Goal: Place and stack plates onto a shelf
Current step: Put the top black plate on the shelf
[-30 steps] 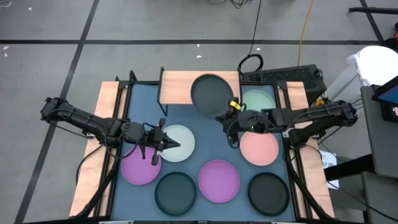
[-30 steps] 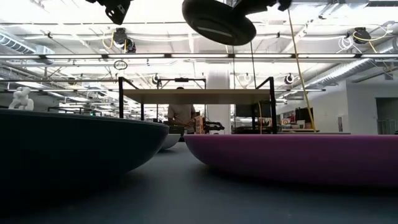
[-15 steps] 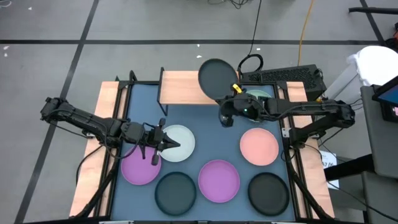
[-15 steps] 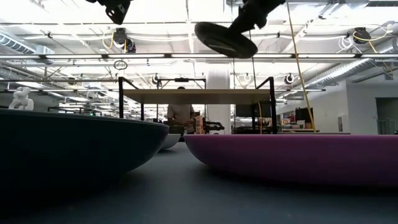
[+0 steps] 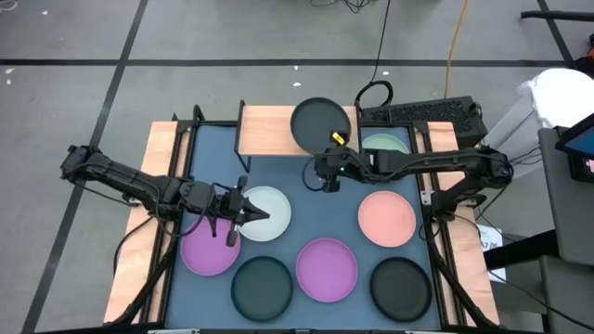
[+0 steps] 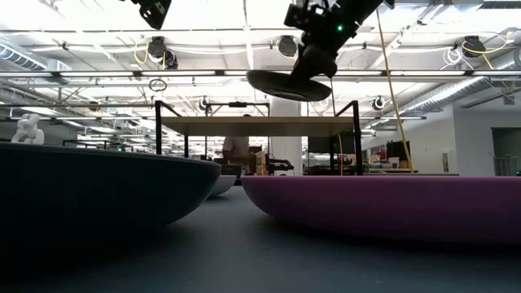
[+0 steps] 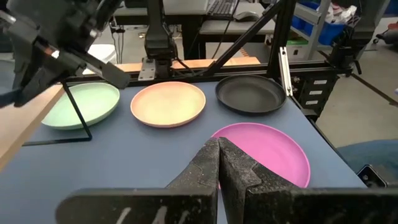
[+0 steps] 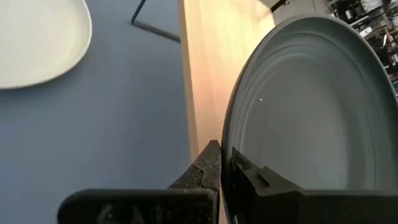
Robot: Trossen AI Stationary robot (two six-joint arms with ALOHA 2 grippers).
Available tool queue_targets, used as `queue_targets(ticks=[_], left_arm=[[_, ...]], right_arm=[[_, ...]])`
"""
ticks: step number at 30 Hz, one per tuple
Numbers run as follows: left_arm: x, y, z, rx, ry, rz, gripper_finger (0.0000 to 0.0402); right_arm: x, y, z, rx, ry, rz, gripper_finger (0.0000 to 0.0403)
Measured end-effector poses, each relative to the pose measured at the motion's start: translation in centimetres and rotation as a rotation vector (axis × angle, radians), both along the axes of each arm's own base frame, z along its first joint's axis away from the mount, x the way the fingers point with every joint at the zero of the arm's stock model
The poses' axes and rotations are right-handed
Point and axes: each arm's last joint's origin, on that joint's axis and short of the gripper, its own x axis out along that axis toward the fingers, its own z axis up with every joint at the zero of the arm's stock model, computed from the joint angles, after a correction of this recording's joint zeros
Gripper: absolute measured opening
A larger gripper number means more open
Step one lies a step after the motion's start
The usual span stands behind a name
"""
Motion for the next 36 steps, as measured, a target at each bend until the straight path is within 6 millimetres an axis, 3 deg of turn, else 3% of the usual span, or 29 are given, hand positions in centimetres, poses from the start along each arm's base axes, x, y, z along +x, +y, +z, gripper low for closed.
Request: queue_targets(ticks=[17, 36], left_arm=[[0.0, 0.0, 0.0, -0.007, 0.0, 0.002, 0.0004], [0.0, 0.0, 0.0, -0.023, 0.002, 0.005, 0.0004]], right_arm=[[-0.9, -2.2, -1.5, 0.068, 0.079, -0.048, 0.0002], [-1.0, -2.5, -1.7, 0.16, 0.079, -0.002, 0.0002]])
